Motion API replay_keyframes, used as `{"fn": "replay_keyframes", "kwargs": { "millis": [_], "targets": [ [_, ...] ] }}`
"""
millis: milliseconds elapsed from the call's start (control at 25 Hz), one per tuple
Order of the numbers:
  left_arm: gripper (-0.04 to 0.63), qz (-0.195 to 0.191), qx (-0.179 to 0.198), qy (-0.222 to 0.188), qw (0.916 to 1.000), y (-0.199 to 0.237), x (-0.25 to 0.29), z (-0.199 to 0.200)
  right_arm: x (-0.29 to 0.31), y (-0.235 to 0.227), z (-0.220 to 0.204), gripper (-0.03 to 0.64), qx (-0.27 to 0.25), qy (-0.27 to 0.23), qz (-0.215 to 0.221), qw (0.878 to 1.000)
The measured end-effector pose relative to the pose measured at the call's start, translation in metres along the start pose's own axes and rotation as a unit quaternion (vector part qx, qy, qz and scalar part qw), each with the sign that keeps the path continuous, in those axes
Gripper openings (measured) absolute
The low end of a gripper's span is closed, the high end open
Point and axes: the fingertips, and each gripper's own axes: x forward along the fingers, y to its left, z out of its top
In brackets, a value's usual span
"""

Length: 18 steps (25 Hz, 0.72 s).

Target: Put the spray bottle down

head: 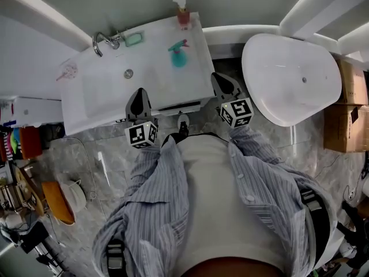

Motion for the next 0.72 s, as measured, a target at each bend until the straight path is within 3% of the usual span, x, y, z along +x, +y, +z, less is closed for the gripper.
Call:
{"fn": "replay_keyframes", "kwargs": {
  "millis": [720],
  "targets": [
    [0.002, -0.020, -0.009, -0.012, 0.9997, -0.0099, 0.0062, 0.0064, 0.0001, 0.0033, 0.0105, 0.014, -0.009, -0.010, -0.008, 1.000]
  ]
}}
